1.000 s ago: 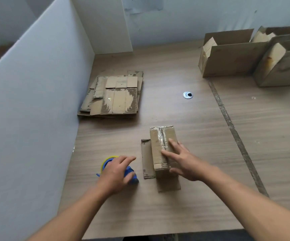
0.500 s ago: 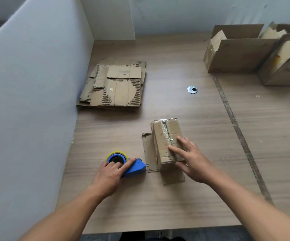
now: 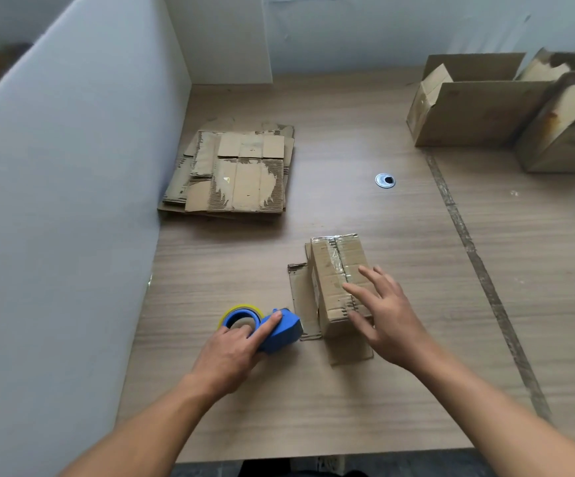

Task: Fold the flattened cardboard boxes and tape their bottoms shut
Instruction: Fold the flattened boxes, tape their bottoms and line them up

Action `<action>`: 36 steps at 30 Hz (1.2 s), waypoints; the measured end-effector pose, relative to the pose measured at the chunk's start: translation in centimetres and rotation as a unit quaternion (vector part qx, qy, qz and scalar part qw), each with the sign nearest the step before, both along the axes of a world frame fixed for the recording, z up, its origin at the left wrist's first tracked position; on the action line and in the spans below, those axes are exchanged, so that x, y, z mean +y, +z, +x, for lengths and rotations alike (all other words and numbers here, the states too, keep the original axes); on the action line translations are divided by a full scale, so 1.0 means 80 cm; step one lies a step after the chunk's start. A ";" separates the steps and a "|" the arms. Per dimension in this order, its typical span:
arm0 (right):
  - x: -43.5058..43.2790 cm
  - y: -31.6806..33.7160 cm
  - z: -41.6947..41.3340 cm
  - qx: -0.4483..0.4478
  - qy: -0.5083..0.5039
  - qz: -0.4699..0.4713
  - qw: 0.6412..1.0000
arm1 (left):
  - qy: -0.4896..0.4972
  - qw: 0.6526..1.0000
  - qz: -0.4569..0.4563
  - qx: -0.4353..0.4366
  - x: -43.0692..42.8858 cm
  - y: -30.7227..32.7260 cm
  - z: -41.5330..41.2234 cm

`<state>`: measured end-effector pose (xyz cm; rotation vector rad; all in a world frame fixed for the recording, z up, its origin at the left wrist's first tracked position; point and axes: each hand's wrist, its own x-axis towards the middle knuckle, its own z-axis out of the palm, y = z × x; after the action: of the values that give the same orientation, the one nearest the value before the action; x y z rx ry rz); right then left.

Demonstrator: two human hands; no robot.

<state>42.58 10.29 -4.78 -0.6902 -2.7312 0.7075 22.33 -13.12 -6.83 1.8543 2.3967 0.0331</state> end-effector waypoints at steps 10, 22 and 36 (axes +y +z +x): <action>-0.033 0.075 -0.044 0.007 0.199 -0.191 0.961 | -0.155 0.977 0.142 0.041 -0.019 0.079 -0.001; -0.042 0.102 -0.024 0.156 0.093 -0.316 0.931 | -0.166 0.970 0.176 0.001 -0.010 0.119 0.020; -0.065 0.086 0.001 0.271 -0.126 -0.442 0.846 | -0.120 0.978 0.115 -0.129 0.004 0.133 0.054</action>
<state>42.65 5.11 2.13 -0.8154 -1.6659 1.7874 26.62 -12.83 3.80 2.0760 2.0556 0.5182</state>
